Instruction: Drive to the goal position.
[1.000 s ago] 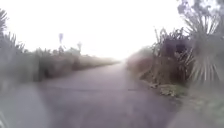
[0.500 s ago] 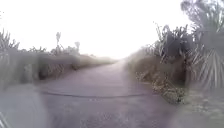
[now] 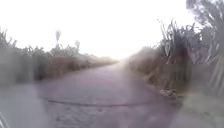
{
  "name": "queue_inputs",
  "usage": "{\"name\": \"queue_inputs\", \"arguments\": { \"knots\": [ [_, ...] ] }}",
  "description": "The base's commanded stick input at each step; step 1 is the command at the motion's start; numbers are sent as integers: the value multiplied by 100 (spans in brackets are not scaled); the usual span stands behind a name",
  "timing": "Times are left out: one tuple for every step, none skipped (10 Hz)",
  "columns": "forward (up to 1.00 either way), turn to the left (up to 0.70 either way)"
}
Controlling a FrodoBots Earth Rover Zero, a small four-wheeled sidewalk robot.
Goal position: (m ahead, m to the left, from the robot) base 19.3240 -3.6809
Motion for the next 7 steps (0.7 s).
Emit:
{"name": "queue_inputs", "arguments": {
  "knots": [
    [70, 0],
    [70, 0],
    [70, 0],
    [70, 0],
    [70, 0],
    [70, 0],
    [70, 0]
  ]
}}
